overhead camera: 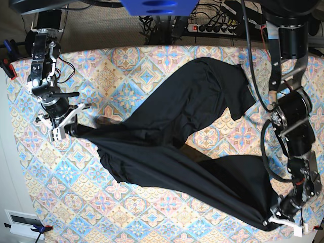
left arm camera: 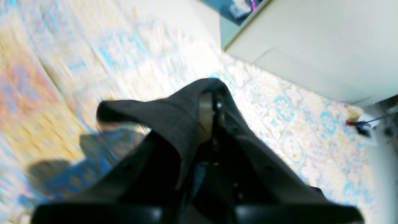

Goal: Layout the t-shirt on the table in an organized manner, then fold the t-shirt properly
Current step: 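Pull the shirt taut between both grippers and lay it down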

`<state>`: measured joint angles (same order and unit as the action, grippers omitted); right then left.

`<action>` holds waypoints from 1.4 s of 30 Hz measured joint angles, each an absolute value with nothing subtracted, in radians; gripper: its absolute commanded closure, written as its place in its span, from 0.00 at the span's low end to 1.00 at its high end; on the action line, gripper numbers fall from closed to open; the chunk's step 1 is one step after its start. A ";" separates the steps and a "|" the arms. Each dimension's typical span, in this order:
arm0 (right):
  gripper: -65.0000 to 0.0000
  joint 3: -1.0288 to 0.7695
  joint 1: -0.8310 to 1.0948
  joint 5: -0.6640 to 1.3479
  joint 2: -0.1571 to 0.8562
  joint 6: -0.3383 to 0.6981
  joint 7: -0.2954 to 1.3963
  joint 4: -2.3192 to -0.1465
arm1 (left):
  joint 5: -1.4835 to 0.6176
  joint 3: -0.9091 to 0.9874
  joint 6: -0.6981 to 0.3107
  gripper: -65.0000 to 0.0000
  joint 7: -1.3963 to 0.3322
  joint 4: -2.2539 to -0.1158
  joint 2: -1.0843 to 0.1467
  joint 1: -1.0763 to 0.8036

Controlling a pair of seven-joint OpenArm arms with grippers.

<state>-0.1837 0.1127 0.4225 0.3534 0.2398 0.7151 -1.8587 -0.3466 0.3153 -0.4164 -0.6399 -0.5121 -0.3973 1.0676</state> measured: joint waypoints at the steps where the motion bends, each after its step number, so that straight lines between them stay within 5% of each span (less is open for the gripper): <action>1: 1.00 -0.183 0.113 0.436 0.351 0.241 0.714 -1.862 | -0.348 0.293 -0.421 1.00 -0.661 -0.514 -0.401 1.088; 6: 1.00 -0.183 0.118 0.445 0.349 0.239 0.728 -1.857 | -0.355 0.239 -0.428 1.00 -0.841 -0.719 -0.403 1.039; 14: 1.00 -0.192 0.204 0.448 0.353 0.239 0.727 -1.866 | -0.462 0.242 -0.429 1.00 -1.087 -1.398 -0.416 0.594; 19: 1.00 -0.239 0.277 0.454 0.355 0.244 0.714 -1.905 | -0.529 0.247 -0.434 1.00 -1.075 -1.634 -0.498 0.329; 30: 1.00 -0.324 0.444 0.447 0.357 0.240 0.723 -1.904 | -0.521 0.344 -0.428 1.00 -1.019 -1.666 -0.563 -0.073; 42: 1.00 -0.318 0.456 0.445 0.360 0.240 0.863 -1.905 | -0.532 0.339 -0.434 0.92 -1.039 -1.666 -0.557 -0.147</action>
<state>-0.3180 0.4564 0.4454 0.3603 0.2401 0.8631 -1.9045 -0.5316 0.3393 -0.4335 -1.0389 -1.6661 -0.5571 -0.1467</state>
